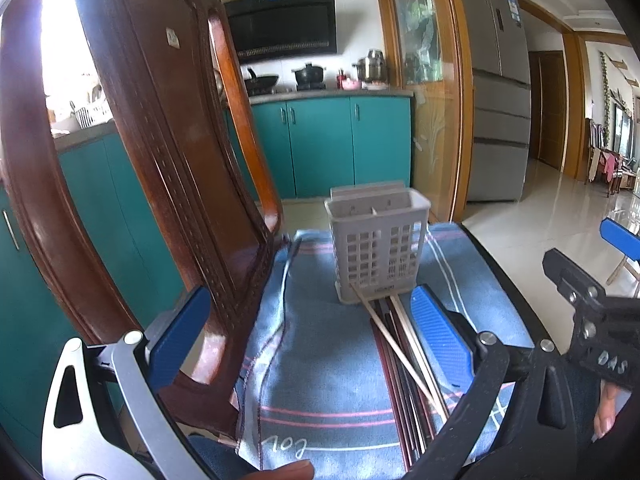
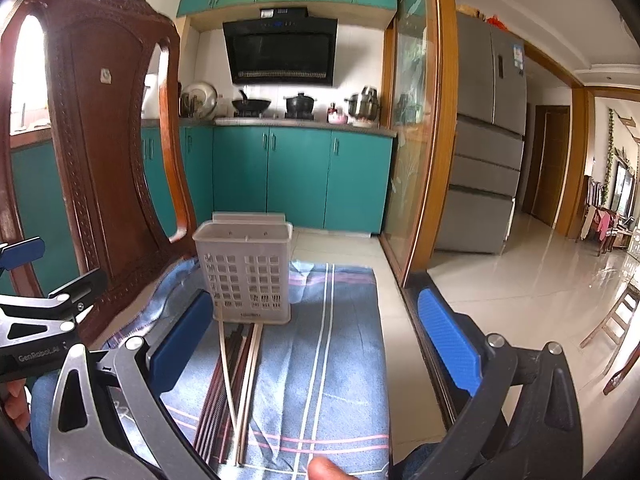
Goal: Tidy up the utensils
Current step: 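Lower both tools toward the chopsticks lying beside the white caddy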
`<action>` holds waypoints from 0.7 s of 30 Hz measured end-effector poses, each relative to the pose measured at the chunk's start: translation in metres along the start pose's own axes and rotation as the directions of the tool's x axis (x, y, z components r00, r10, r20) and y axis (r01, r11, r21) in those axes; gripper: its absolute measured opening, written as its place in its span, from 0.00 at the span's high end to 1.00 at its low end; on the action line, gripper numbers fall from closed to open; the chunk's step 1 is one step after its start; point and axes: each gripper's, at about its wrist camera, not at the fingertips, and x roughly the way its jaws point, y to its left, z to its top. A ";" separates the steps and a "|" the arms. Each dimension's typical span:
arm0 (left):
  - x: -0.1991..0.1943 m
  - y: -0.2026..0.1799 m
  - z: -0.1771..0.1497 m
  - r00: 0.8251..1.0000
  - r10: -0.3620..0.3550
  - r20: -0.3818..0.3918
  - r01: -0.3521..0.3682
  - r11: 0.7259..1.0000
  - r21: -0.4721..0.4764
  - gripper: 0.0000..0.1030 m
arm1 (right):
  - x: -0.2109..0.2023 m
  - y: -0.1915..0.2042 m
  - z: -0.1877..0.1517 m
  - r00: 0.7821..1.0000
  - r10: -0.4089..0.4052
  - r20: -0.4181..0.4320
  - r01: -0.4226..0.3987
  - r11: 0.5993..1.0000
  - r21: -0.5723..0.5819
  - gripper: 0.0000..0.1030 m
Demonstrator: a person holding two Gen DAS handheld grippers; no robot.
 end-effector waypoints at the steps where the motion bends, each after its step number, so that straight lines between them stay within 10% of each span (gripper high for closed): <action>1: 0.004 0.000 -0.003 1.000 -0.006 -0.017 0.006 1.000 0.000 0.03 | 0.009 -0.002 -0.001 0.999 -0.004 -0.036 0.004 1.000 -0.002 0.03; 9: 0.031 -0.001 -0.028 0.986 -0.082 -0.144 0.082 0.997 -0.006 0.03 | 0.075 0.003 -0.032 0.959 0.096 -0.265 -0.105 0.994 -0.021 0.12; 12: 0.039 -0.002 -0.040 0.973 -0.122 -0.194 0.121 0.993 -0.016 0.12 | 0.119 0.014 -0.041 0.897 0.245 -0.369 -0.226 0.970 0.093 0.34; 15: 0.044 -0.002 -0.047 0.963 -0.142 -0.230 0.141 0.990 -0.019 0.25 | 0.160 0.045 -0.035 0.849 0.338 -0.407 -0.319 0.941 0.117 0.34; 21: 0.044 0.002 -0.049 0.960 -0.137 -0.244 0.137 0.990 -0.018 0.28 | 0.238 0.110 -0.033 0.780 0.271 -0.564 -0.317 0.948 0.018 0.46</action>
